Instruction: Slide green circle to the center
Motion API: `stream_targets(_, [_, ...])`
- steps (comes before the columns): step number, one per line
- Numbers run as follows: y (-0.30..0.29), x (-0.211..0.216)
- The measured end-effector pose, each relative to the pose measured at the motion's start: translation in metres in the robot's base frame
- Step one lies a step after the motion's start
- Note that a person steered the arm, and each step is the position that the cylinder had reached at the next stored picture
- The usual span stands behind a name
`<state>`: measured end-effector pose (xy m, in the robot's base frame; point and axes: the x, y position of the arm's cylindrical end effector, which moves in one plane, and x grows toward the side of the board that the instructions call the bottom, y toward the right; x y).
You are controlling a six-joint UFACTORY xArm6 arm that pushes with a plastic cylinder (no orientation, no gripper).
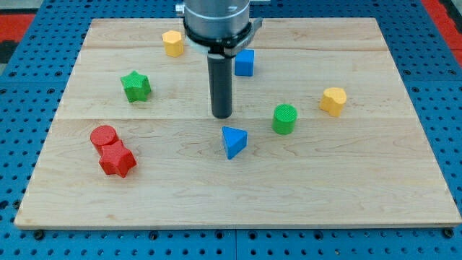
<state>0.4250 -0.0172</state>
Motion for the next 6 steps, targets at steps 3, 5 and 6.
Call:
stream_targets(3, [0.151,0.040])
stream_targets(5, [0.068,0.016])
stream_targets(6, [0.067,0.013])
